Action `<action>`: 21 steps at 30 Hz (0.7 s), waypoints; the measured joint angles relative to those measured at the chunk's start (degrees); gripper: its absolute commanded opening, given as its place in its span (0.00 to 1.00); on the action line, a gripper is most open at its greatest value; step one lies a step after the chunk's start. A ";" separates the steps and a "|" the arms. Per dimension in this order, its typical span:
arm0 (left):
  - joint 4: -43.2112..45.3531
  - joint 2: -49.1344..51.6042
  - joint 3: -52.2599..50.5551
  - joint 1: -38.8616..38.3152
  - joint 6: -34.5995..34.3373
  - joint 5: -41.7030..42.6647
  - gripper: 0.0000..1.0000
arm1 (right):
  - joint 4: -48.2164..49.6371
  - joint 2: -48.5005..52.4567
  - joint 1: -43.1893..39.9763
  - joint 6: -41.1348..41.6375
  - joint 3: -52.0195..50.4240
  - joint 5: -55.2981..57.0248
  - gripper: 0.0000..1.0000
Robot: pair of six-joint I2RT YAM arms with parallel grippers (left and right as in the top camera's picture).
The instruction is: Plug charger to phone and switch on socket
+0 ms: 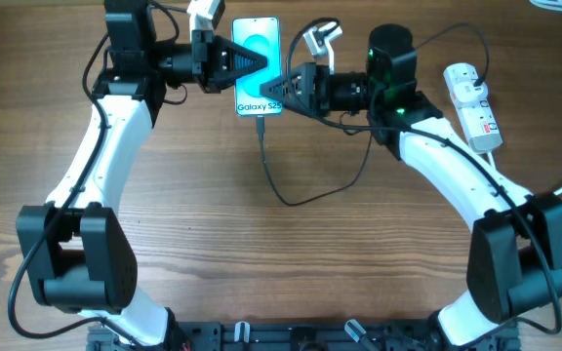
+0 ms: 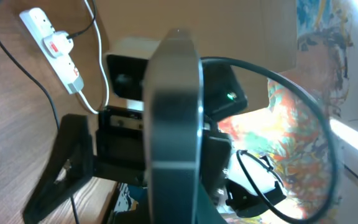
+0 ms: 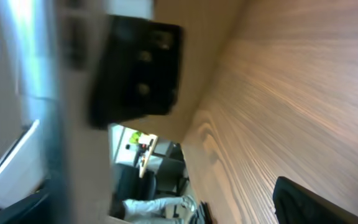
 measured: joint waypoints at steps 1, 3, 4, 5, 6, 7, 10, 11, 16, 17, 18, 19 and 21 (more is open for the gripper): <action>-0.52 0.00 0.00 0.00 1.27 -0.63 0.04 | -3.02 0.00 -0.55 -1.86 0.20 -0.17 1.00; -4.70 0.02 -0.24 -0.11 3.15 -2.32 0.04 | -8.11 -0.17 -1.64 -5.25 0.55 -0.24 1.00; -8.31 0.02 -0.28 -0.11 5.01 -3.74 0.04 | -11.98 -0.22 -2.54 -7.85 0.66 -0.17 1.00; -13.55 0.02 -0.26 -0.11 7.28 -5.99 0.04 | -14.84 -0.22 -3.34 -9.55 0.70 0.33 1.00; -20.96 0.00 -0.17 -0.09 9.92 -9.60 0.04 | -18.67 -0.22 -4.44 -11.52 0.68 1.66 1.00; -27.08 0.00 -0.15 -0.09 12.52 -13.75 0.04 | -21.97 -0.22 -5.44 -13.22 0.63 3.43 1.00; -39.41 0.00 -0.26 -0.74 17.57 -27.74 0.04 | -26.95 -0.22 -6.71 -17.38 0.63 9.44 1.00; -42.27 0.00 -0.35 -1.46 19.43 -33.73 0.04 | -27.89 -0.22 -6.69 -18.71 0.61 11.72 1.00; -43.67 0.00 -0.37 -7.39 22.60 -51.15 0.04 | -29.70 -0.22 -6.54 -22.25 0.61 22.25 1.00; -43.67 0.00 -0.37 -9.09 22.95 -54.88 0.04 | -30.77 -0.22 -6.54 -22.67 0.63 24.52 1.00; -43.67 0.00 -0.37 -10.67 23.12 -58.62 0.04 | -32.44 -0.22 -6.54 -22.93 0.63 26.84 1.00; -43.67 0.00 -0.37 -11.91 23.10 -61.53 0.04 | -34.38 -0.22 -6.54 -23.12 0.63 29.00 1.00; -43.63 0.09 -0.37 -14.49 23.04 -66.40 0.04 | -37.31 -0.22 -6.54 -23.37 0.61 34.53 1.00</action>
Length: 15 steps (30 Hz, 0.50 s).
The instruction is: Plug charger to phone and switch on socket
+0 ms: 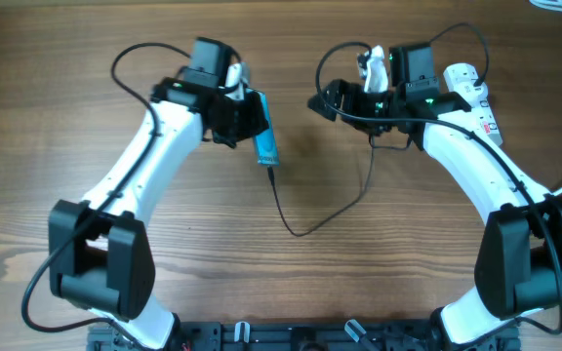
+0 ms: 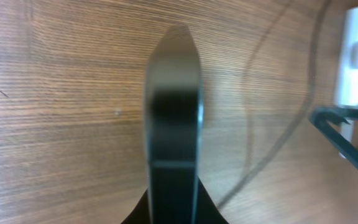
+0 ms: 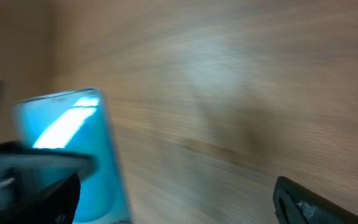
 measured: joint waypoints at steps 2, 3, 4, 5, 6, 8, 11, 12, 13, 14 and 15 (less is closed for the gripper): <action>0.55 0.76 0.02 -2.75 -0.61 -5.29 0.04 | -5.22 0.00 0.00 -0.20 -0.02 6.64 1.00; 0.98 1.49 0.02 -3.58 -1.05 -6.95 0.04 | -6.47 0.00 0.00 -0.20 -0.02 8.90 1.00; 1.38 2.40 0.02 -4.22 -1.42 -8.20 0.04 | -7.39 0.02 0.00 -0.22 -0.02 12.04 1.00; 2.10 3.37 0.02 -4.76 -1.66 -9.14 0.04 | -7.82 0.02 0.00 -0.22 -0.02 15.02 1.00; 2.67 4.15 0.02 -5.07 -1.84 -9.68 0.04 | -7.82 0.02 0.00 -0.22 -0.02 16.98 0.99; 4.31 6.56 0.02 -5.70 -2.29 -10.88 0.04 | -7.89 0.02 0.00 -0.22 -0.02 20.63 1.00; 5.55 8.41 0.02 -5.75 -2.54 -11.54 0.04 | -7.91 0.02 -0.02 -0.22 -0.02 22.58 1.00; 5.73 9.01 0.02 -5.75 -2.54 -11.74 0.04 | -7.87 0.02 0.00 -0.22 -0.02 22.97 1.00; 5.81 9.51 0.02 -5.75 -2.54 -11.80 0.04 | -7.89 0.02 0.00 -0.22 -0.02 23.39 1.00; 5.84 10.05 0.02 -5.75 -2.54 -11.96 0.04 | -7.89 0.02 0.00 -0.22 -0.02 23.61 1.00; 5.84 10.51 0.02 -5.75 -2.54 -11.96 0.04 | -7.89 0.02 0.00 -0.22 -0.02 23.80 1.00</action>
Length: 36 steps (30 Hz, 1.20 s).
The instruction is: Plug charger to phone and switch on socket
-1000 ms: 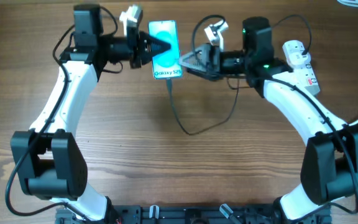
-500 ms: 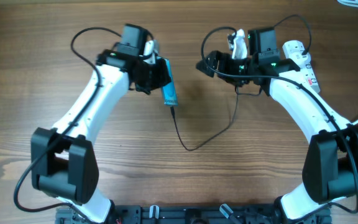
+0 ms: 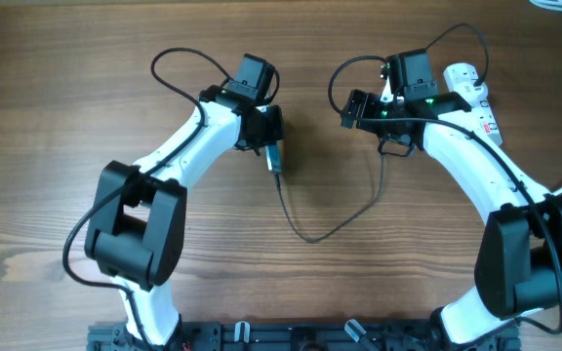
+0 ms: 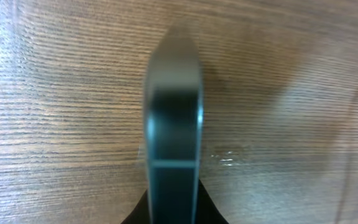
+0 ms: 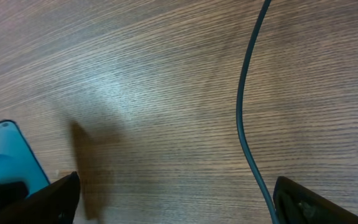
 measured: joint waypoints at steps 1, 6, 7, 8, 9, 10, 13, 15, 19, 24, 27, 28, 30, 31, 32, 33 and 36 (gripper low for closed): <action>0.00 0.37 0.00 0.00 0.00 -0.02 0.06 | 0.00 0.00 0.00 0.00 0.00 0.04 1.00; 0.15 1.49 0.00 0.00 -0.20 -0.22 0.12 | -0.02 0.00 0.00 0.00 0.00 0.24 1.00; 0.13 1.66 0.00 0.00 -0.20 -0.24 0.11 | 0.00 0.00 0.00 0.00 0.00 0.24 1.00; 0.17 1.90 0.00 0.00 -0.20 -0.39 0.15 | 0.00 0.00 0.00 0.00 0.00 0.24 1.00; 0.17 2.12 0.00 0.00 -0.20 -0.44 0.16 | 0.00 0.00 0.00 0.00 0.00 0.24 1.00; 0.22 2.25 0.00 0.00 -0.20 -0.42 0.20 | 0.00 0.00 0.00 0.00 0.00 0.24 1.00; 0.20 2.32 0.00 0.00 -0.28 -0.63 0.27 | 0.00 0.00 0.00 0.00 0.00 0.24 1.00; 0.17 2.32 0.00 0.00 -0.20 -0.63 0.33 | 0.00 0.00 0.00 0.00 0.00 0.24 1.00; 0.20 2.34 0.00 0.00 -0.15 -0.83 0.25 | 0.00 0.00 0.00 0.00 0.00 0.26 1.00; 0.17 2.34 0.00 0.00 -0.31 -0.83 0.04 | -0.02 0.00 0.00 0.00 0.00 0.26 1.00; 0.17 2.34 0.00 0.00 -0.15 -0.92 0.04 | -0.02 0.00 0.00 0.00 0.00 0.50 1.00; 0.17 2.34 0.00 0.00 -0.15 -1.18 0.04 | 0.00 0.00 0.00 0.00 0.00 0.55 1.00; 0.17 2.34 0.00 0.13 -0.15 -2.38 0.04 | 0.00 0.00 0.00 0.00 0.00 0.68 1.00; 0.17 2.34 0.00 0.33 -0.17 -2.95 0.04 | 0.00 0.00 0.00 0.00 0.00 0.66 1.00; 0.20 2.34 0.00 0.63 -0.15 -3.45 0.04 | 0.00 0.00 0.00 0.00 0.00 0.68 1.00; 0.17 2.34 0.00 1.07 -0.15 -3.87 0.04 | 0.00 0.00 0.00 0.00 0.00 0.68 1.00; 0.11 2.34 0.00 3.37 -0.17 -4.76 0.04 | 0.00 0.00 0.00 0.00 0.00 0.68 1.00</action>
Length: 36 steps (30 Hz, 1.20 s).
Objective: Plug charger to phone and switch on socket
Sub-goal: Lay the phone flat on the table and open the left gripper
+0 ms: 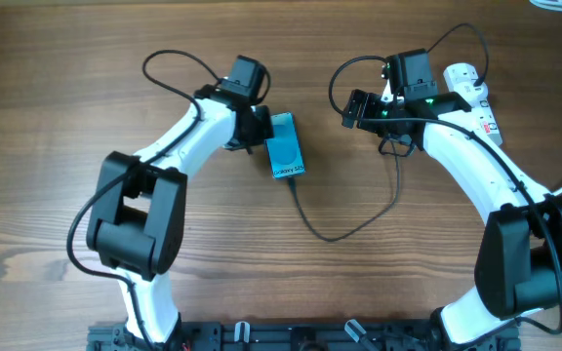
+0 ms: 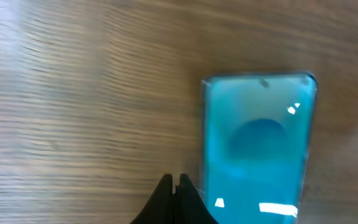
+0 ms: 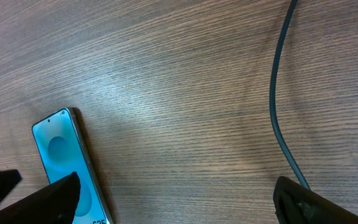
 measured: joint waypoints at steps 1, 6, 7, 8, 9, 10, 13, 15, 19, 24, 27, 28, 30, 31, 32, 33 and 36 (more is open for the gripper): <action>-0.07 0.00 0.00 0.83 0.02 -0.15 0.04 | -0.02 0.00 0.00 0.00 0.00 0.00 0.99; -1.22 0.00 0.00 4.57 0.02 -0.83 0.04 | -0.02 0.00 0.00 0.00 0.00 0.00 1.00; -1.44 0.00 0.00 4.87 0.00 -0.96 0.04 | 0.00 0.00 0.00 0.00 0.00 0.00 1.00; -1.68 0.00 0.00 4.96 0.00 -0.98 0.04 | -0.02 0.00 0.00 0.00 0.00 0.00 1.00; -2.01 0.07 0.00 4.92 0.02 -0.98 0.04 | -0.02 0.00 0.00 0.02 0.00 0.00 1.00; -2.23 0.28 0.00 4.79 0.00 -0.98 0.04 | 0.00 0.00 0.00 0.00 0.00 0.00 1.00; -1.79 2.27 -0.02 3.58 0.00 -0.96 0.04 | 0.00 0.00 0.00 0.00 0.00 0.00 1.00; -1.18 3.48 0.04 2.49 0.00 -0.96 0.06 | -0.02 0.00 0.00 0.00 0.00 0.00 1.00; 0.09 3.65 0.15 0.92 0.02 -0.94 0.07 | 0.00 0.00 0.00 0.00 0.00 0.13 1.00; 0.52 3.69 0.15 0.87 0.96 0.55 0.08 | 0.17 0.00 0.00 0.02 0.00 0.17 1.00; 2.62 4.13 0.13 0.81 2.60 6.16 0.09 | 0.63 0.00 0.00 0.00 0.00 0.17 1.00; 3.72 4.37 0.07 0.74 3.02 8.33 0.08 | 0.63 0.00 0.00 0.02 0.00 0.17 1.00; 5.57 4.79 0.02 0.61 3.23 10.73 0.07 | 0.63 0.00 0.00 0.02 0.00 0.17 1.00; 6.16 4.90 0.00 0.42 3.28 11.54 0.06 | 0.63 0.00 0.00 0.00 0.00 0.17 1.00; 6.38 4.98 -0.02 0.35 3.30 12.09 0.06 | 0.63 0.00 0.00 0.00 0.00 0.17 1.00; 6.51 5.01 -0.02 0.33 3.32 12.24 0.06 | 0.66 0.00 0.00 0.00 0.00 0.17 1.00; 6.32 5.09 -0.02 0.26 3.43 12.26 0.07 | 0.94 0.00 0.00 0.02 0.00 0.17 1.00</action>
